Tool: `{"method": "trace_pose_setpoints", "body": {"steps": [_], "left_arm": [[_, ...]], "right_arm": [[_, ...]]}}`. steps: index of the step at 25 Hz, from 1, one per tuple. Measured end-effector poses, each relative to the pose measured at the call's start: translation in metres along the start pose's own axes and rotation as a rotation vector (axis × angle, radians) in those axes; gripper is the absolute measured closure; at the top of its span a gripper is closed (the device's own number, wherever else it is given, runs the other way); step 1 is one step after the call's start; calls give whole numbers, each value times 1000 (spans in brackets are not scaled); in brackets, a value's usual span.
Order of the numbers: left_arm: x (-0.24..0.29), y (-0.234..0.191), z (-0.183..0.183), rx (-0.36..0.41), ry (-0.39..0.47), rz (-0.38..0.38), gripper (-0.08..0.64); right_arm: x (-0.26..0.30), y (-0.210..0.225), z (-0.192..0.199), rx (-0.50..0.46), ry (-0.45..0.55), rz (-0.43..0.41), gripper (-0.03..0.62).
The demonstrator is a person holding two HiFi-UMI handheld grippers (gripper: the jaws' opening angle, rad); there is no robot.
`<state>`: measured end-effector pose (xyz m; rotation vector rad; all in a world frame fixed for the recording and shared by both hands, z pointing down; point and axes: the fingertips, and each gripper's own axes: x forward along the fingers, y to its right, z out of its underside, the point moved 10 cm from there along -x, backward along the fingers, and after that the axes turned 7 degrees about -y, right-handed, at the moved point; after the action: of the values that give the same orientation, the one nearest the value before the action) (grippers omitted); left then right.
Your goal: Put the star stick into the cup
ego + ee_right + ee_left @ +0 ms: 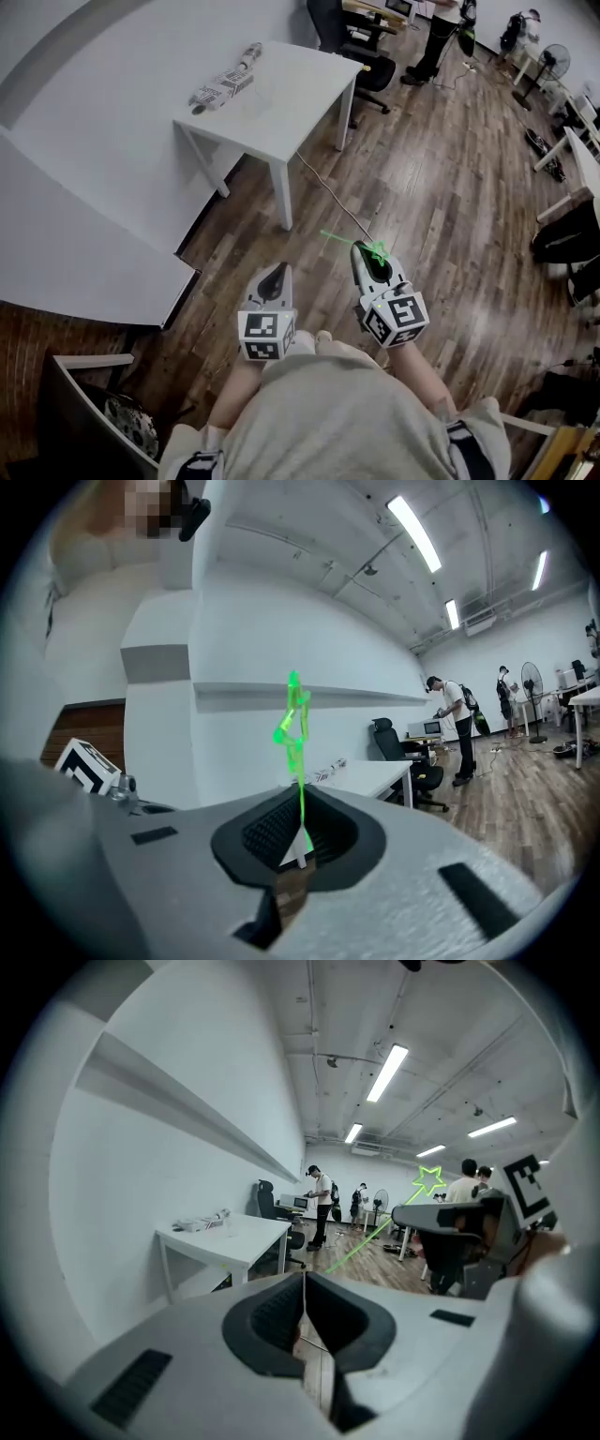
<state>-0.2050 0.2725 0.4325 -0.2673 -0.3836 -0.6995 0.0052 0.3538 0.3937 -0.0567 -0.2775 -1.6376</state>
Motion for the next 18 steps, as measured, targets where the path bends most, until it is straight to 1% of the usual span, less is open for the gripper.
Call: {"method": "trace_pose_setpoints", "body": {"steps": [5,8,10,14,18], "left_arm": [[-10,3,-1,-27,7,-8,551],[-14,8,-3,-25,22,-8,551],[-16,11,-4,-22,30,-13,551],[-14,15,-4,-22,37,-27,551],[-10,22,-1,-30,36,-31,551]], "right_arm": [[-5,-10,0,-6,-3,-24,583],[-10,-11,-1,-11,3,-29,583],[-13,-9,0,-11,7,-29,581],[-15,-2,1,26,8,-38,581],[-18,7,4,27,5,-41,581]]}}
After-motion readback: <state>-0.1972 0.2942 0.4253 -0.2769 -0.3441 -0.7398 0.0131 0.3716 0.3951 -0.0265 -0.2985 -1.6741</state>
